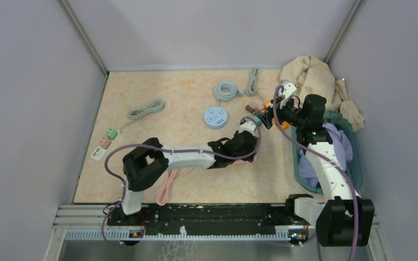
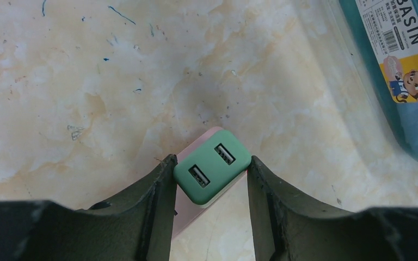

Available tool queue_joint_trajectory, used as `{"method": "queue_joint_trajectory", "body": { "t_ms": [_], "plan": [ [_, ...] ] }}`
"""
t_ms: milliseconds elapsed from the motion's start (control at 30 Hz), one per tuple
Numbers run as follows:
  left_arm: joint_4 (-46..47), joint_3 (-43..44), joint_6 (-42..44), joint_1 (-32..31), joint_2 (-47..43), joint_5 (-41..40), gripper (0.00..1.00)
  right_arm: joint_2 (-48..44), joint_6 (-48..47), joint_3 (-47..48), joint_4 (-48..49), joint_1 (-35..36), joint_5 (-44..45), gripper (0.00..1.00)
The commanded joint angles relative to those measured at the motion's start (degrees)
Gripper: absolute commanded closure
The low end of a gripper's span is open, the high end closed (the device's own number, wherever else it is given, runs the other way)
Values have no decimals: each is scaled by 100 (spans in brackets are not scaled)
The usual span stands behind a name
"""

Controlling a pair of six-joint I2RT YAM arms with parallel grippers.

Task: Pull the plug off the socket
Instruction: Move the socket to the center of the board.

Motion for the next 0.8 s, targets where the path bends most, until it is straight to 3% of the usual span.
{"method": "queue_joint_trajectory", "body": {
  "t_ms": [0,200,767],
  "plan": [
    [-30,115,-355,-131,61,-277,46,-52,84,15,297,-70,-63,17],
    [364,-208,-194,-226,-337,-134,32,-19,100,-9,315,-78,-181,17],
    [1854,-1821,1334,-502,-2135,1596,23,-27,125,-95,420,-150,-748,17]
  ]
}}
